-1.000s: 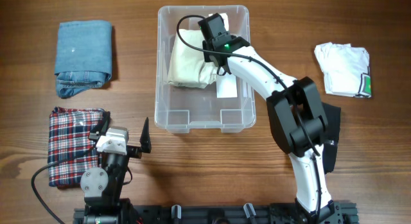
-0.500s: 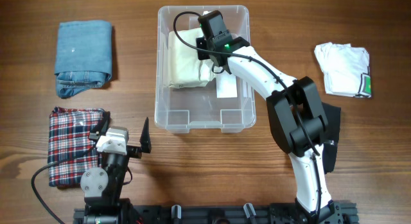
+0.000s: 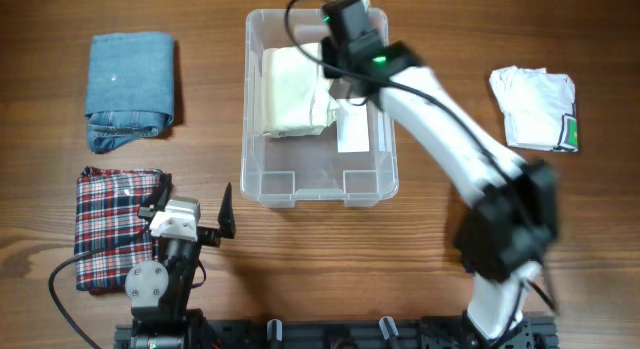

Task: Pack container
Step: 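Move the right gripper to the white shirt and grasp it, then lift the white shirt with the right gripper and carry it to the bin, then lower the white shirt onto the cream cloth and release it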

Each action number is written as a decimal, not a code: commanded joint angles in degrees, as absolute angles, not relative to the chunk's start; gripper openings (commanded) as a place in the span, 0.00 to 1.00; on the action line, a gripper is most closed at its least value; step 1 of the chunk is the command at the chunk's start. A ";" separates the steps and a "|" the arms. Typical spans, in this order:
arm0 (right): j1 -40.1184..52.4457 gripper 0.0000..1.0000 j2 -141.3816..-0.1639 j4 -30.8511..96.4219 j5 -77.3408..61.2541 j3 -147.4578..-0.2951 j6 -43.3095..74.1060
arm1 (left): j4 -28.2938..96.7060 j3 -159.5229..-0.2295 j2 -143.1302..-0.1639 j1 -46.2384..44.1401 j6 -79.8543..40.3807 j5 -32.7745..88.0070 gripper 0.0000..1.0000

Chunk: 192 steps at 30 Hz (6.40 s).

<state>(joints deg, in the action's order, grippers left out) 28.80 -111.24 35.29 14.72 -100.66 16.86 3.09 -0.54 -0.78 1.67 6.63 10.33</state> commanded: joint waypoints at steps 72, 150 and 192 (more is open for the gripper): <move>-3.05 0.95 -124.31 42.33 37.15 -87.68 -13.74 | 3.46 -0.32 -0.16 2.15 7.29 9.98 1.00; 25.15 0.04 -85.25 33.01 39.38 -87.55 3.55 | 3.46 -0.32 -0.16 2.15 7.29 9.98 1.00; 36.77 0.04 -110.39 30.63 39.90 -87.53 34.57 | 3.46 -0.32 -0.16 2.15 7.29 9.98 1.00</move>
<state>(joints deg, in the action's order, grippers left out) 36.62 -108.40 31.16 36.29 -86.39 33.23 3.09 -0.54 -0.78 1.67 6.63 10.33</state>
